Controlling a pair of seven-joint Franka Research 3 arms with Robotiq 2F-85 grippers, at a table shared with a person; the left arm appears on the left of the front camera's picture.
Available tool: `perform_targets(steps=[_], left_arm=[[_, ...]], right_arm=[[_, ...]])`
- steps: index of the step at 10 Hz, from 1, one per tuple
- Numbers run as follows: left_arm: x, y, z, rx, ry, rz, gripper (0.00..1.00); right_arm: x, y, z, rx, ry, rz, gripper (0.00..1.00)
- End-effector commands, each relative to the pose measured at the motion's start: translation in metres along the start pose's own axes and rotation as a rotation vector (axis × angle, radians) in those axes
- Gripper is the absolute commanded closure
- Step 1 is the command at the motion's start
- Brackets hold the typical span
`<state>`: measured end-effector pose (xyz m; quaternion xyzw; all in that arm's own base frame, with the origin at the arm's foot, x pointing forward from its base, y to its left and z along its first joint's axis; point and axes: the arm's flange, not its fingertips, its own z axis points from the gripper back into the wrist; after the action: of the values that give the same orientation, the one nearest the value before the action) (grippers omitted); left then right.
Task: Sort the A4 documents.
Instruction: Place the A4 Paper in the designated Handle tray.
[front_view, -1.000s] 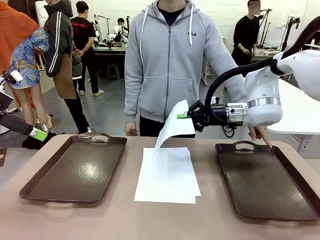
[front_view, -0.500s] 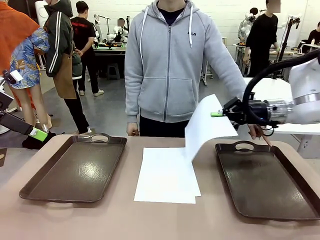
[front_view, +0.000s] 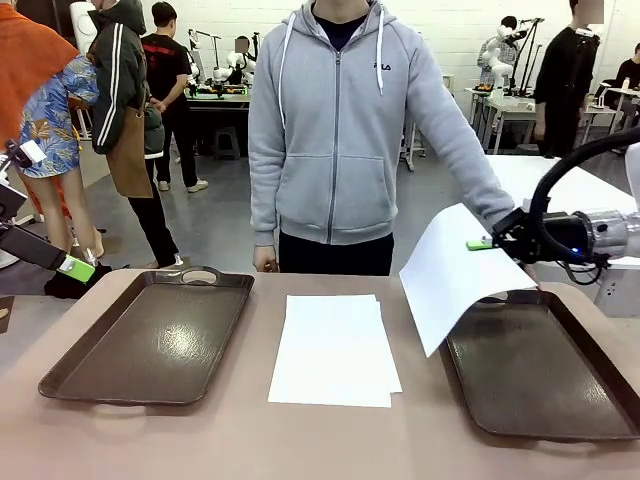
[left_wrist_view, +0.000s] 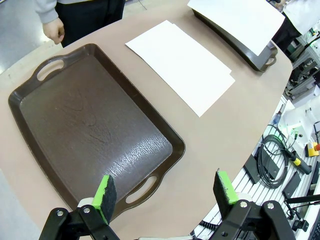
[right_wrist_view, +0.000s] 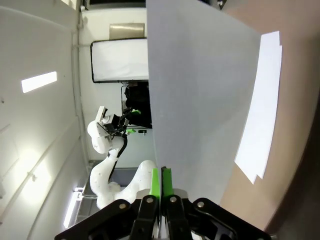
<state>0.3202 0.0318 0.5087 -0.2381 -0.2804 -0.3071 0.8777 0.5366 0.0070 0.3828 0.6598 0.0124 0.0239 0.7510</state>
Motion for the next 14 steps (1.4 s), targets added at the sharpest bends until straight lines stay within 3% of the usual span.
perform_targets(steps=[1,5,7,14], left_arm=[[-0.001,0.002,0.000,-0.016,-0.012,-0.011,0.00],[-0.001,0.002,0.000,-0.016,-0.012,-0.011,0.00],[-0.001,0.002,0.000,-0.016,-0.012,-0.011,0.00],[-0.001,0.002,0.000,-0.016,-0.012,-0.011,0.00]], right_arm=[[0.002,-0.019,0.021,0.060,0.040,0.006,0.99],[-0.002,-0.060,0.050,0.092,0.071,0.025,0.99],[-0.009,-0.070,0.054,0.023,0.072,0.048,0.99],[-0.034,-0.080,0.076,-0.329,-0.065,0.087,0.99]])
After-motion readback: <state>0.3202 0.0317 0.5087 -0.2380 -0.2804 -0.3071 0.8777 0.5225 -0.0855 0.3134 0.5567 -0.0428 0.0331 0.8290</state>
